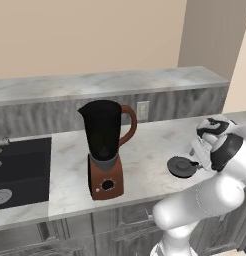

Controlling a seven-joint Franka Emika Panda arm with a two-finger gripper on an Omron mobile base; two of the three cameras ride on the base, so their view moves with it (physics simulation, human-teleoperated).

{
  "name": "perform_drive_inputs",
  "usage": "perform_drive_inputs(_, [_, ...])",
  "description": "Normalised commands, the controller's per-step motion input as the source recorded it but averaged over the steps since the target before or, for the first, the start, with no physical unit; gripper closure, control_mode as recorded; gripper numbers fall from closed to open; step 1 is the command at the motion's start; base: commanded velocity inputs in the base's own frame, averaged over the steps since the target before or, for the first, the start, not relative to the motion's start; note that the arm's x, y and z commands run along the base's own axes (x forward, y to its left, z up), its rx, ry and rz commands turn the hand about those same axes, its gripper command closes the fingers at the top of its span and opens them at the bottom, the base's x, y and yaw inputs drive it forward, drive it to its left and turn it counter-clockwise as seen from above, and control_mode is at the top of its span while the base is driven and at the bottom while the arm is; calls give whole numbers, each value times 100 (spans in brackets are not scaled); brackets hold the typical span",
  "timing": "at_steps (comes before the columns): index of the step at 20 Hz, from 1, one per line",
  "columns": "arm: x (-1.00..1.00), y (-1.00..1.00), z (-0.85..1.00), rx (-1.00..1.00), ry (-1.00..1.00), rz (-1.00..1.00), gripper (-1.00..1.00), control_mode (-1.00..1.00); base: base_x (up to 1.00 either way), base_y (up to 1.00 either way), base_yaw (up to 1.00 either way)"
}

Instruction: Grab the limes from the fridge, place them in the blender, close the lid, and turn on the blender to create a marinade.

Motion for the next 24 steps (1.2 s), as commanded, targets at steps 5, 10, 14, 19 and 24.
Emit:
perform_drive_inputs(5, [0,-19,-1,0,-12,8,-100,-100,0,0,0])
perform_drive_inputs(10, [0,-12,-15,0,-4,11,-100,-100,0,0,0])
perform_drive_inputs(14, [0,-1,-27,-2,0,7,-100,-100,0,0,0])
perform_drive_inputs(19, [2,25,-19,-5,0,0,-100,-100,0,0,0])
perform_drive_inputs(24, [3,19,-8,-4,-2,0,-100,-100,0,0,0])
